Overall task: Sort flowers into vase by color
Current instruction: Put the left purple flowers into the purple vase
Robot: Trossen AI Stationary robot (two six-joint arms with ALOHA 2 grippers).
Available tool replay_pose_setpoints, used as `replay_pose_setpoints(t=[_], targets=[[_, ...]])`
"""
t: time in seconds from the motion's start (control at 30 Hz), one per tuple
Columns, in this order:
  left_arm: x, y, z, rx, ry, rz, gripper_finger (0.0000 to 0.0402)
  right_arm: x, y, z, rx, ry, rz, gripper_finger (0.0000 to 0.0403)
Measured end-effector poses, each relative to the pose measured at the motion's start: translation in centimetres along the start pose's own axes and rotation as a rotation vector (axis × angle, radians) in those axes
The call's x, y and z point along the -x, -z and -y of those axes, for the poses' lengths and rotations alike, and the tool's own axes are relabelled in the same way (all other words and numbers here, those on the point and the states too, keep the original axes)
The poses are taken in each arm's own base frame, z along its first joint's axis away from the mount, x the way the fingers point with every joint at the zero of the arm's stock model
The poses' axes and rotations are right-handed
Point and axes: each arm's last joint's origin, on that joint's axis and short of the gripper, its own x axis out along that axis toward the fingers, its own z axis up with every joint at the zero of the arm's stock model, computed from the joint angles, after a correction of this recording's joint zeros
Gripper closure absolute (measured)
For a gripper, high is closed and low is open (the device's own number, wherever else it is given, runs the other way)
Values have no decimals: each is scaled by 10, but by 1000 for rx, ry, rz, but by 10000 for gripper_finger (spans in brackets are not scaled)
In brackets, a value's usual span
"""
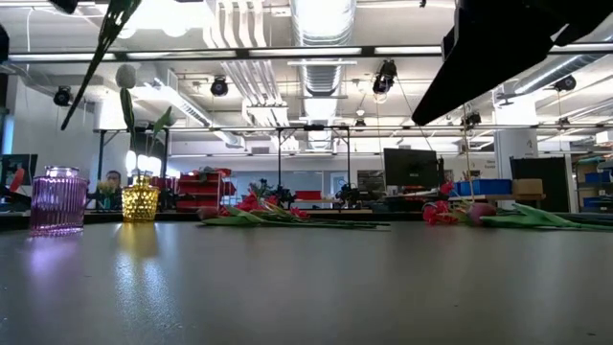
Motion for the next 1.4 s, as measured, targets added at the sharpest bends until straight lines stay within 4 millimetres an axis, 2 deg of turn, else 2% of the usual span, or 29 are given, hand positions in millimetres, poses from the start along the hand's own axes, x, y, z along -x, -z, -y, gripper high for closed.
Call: replay_pose_setpoints(t=[0.27,0.4,0.7,0.93,1.13,1.27,1.4], targets=[[-1,47,-16,28,-43,8,395,0,-1,-1,-10,-8,10,156],[-2,62,-23,85,-40,12,395,0,0,-1,-9,-12,6,156],[1,53,-29,167,42,-7,391,-1,0,-1,-16,-27,-5,156],[4,47,-38,184,76,-62,352,0,0,-2,-24,-41,-14,156],[6,48,-38,182,175,-171,318,0,0,-2,-23,-48,-19,156],[6,50,-33,183,242,-245,313,0,0,-2,-20,-48,-20,156],[9,49,-39,217,263,-357,311,0,0,-2,-15,-48,-19,156]])
